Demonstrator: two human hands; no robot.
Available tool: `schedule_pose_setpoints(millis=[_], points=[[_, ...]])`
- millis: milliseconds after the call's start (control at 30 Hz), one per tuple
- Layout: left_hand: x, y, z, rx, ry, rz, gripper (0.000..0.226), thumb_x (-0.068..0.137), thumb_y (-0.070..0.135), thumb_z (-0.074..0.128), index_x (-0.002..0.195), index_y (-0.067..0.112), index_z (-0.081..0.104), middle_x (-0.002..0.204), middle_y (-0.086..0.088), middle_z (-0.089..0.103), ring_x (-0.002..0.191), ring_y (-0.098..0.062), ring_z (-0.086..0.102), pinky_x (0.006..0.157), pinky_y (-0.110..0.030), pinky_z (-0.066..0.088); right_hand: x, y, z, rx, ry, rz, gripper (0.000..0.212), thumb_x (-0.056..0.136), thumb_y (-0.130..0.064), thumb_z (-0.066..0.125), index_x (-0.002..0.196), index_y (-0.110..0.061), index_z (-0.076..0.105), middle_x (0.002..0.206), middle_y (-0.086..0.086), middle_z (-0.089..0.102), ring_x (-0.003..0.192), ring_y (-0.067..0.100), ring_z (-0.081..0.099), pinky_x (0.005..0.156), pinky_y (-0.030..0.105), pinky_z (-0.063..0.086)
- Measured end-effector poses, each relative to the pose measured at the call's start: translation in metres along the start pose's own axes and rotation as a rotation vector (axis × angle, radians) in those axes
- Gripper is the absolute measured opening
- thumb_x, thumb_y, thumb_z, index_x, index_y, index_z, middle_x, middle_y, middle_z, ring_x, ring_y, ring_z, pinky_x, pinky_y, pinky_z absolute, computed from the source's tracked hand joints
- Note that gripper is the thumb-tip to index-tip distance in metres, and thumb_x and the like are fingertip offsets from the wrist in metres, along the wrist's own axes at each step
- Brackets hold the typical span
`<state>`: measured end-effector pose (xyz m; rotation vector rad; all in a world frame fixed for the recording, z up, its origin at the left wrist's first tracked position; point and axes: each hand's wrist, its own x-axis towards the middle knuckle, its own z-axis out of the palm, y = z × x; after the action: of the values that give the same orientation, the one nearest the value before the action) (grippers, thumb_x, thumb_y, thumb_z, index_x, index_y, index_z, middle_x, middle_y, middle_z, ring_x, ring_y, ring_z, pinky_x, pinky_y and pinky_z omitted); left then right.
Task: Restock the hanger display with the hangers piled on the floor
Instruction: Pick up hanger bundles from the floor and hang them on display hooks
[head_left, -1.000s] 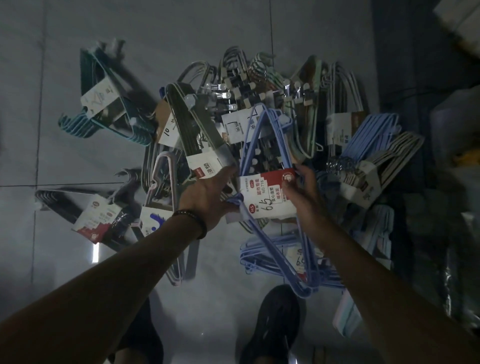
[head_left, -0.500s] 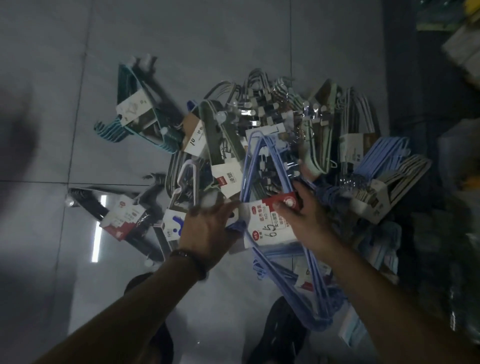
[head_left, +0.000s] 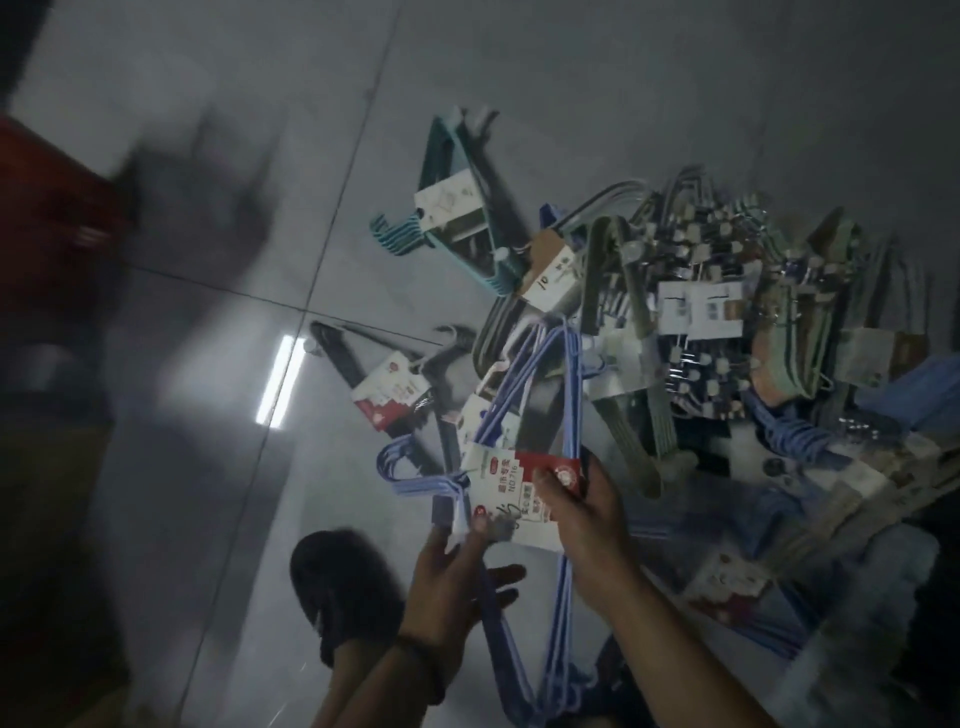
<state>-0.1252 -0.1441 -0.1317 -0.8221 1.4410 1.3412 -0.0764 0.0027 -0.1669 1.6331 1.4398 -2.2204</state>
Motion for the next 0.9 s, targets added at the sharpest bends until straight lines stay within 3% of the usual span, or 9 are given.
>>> schedule_pose_setpoints(millis=[100, 200, 300, 400, 500, 633, 733, 800, 900], points=[[0.016, 0.000, -0.020, 0.050, 0.089, 0.118, 0.053, 0.093, 0.031, 0.076, 0.139, 0.038, 0.051, 0.092, -0.005, 0.080, 0.066, -0.029, 0.063, 0.067, -0.042, 0.058, 0.002, 0.015, 0.023, -0.041, -0.062, 0.026, 0.027, 0.097, -0.012, 0.072, 0.117, -0.029, 0.067, 0.109, 0.002, 0.079, 0.096, 0.020, 0.077, 0.082, 0.041, 0.064], [0.033, 0.005, -0.042, 0.039, 0.120, 0.074, 0.035, 0.097, 0.033, 0.070, 0.129, 0.024, 0.062, 0.090, -0.007, 0.080, 0.061, -0.021, 0.048, 0.060, -0.037, 0.048, 0.010, 0.024, 0.035, -0.139, -0.124, 0.065, 0.031, 0.097, -0.019, 0.073, 0.124, -0.031, 0.065, 0.113, 0.000, 0.078, 0.094, 0.016, 0.078, 0.075, 0.034, 0.064], [0.054, 0.012, -0.067, 0.064, 0.094, 0.077, 0.030, 0.097, 0.035, 0.068, 0.122, 0.018, 0.066, 0.093, -0.009, 0.079, 0.058, -0.018, 0.048, 0.058, -0.035, 0.048, 0.021, 0.035, 0.044, -0.287, -0.180, 0.131, 0.027, 0.103, -0.039, 0.061, 0.130, -0.034, 0.060, 0.114, -0.004, 0.076, 0.090, 0.008, 0.076, 0.070, 0.024, 0.061], [0.087, 0.023, -0.091, 0.078, 0.086, 0.101, 0.031, 0.097, 0.035, 0.070, 0.122, 0.018, 0.066, 0.099, -0.010, 0.080, 0.058, -0.019, 0.046, 0.057, -0.035, 0.047, 0.051, 0.044, 0.052, -0.489, -0.081, 0.146, 0.042, 0.103, -0.055, 0.053, 0.132, -0.025, 0.058, 0.112, -0.006, 0.072, 0.092, 0.015, 0.071, 0.074, 0.031, 0.056], [0.124, 0.030, -0.114, 0.068, 0.075, 0.120, 0.034, 0.096, 0.035, 0.071, 0.121, 0.013, 0.066, 0.106, -0.017, 0.078, 0.058, -0.021, 0.043, 0.057, -0.034, 0.044, 0.106, 0.060, 0.056, -0.654, 0.102, 0.150, 0.040, 0.100, -0.042, 0.065, 0.131, -0.018, 0.057, 0.114, 0.001, 0.065, 0.097, 0.023, 0.064, 0.070, 0.026, 0.044], [0.160, 0.029, -0.146, 0.067, 0.044, 0.134, 0.042, 0.096, 0.039, 0.071, 0.124, 0.009, 0.063, 0.111, -0.017, 0.076, 0.061, -0.021, 0.044, 0.061, -0.037, 0.045, 0.174, 0.097, 0.076, -0.611, 0.154, 0.187, 0.074, 0.072, -0.062, 0.076, 0.130, -0.017, 0.065, 0.111, 0.003, 0.071, 0.098, 0.025, 0.070, 0.083, 0.035, 0.058], [0.169, 0.024, -0.168, 0.066, 0.065, 0.144, 0.043, 0.096, 0.040, 0.070, 0.126, 0.010, 0.063, 0.110, -0.014, 0.077, 0.061, -0.020, 0.043, 0.059, -0.036, 0.044, 0.187, 0.114, 0.090, -0.463, 0.205, 0.147, 0.053, 0.090, -0.039, 0.078, 0.131, -0.008, 0.066, 0.118, 0.008, 0.071, 0.107, 0.028, 0.069, 0.097, 0.040, 0.056], [0.166, 0.022, -0.178, 0.057, 0.093, 0.152, 0.043, 0.096, 0.041, 0.069, 0.127, 0.011, 0.063, 0.107, -0.012, 0.078, 0.062, -0.021, 0.042, 0.057, -0.033, 0.043, 0.182, 0.118, 0.089, -0.396, 0.231, 0.079, 0.043, 0.100, -0.033, 0.068, 0.134, -0.007, 0.064, 0.121, 0.013, 0.072, 0.100, 0.028, 0.071, 0.083, 0.038, 0.059], [0.154, 0.024, -0.186, 0.066, 0.173, 0.171, 0.040, 0.099, 0.041, 0.066, 0.127, 0.013, 0.064, 0.101, -0.004, 0.081, 0.077, -0.026, 0.049, 0.057, -0.029, 0.048, 0.150, 0.109, 0.086, -0.346, 0.345, 0.010, 0.041, 0.106, -0.042, 0.054, 0.128, -0.008, 0.062, 0.109, 0.015, 0.070, 0.081, 0.028, 0.068, 0.061, 0.031, 0.052]])
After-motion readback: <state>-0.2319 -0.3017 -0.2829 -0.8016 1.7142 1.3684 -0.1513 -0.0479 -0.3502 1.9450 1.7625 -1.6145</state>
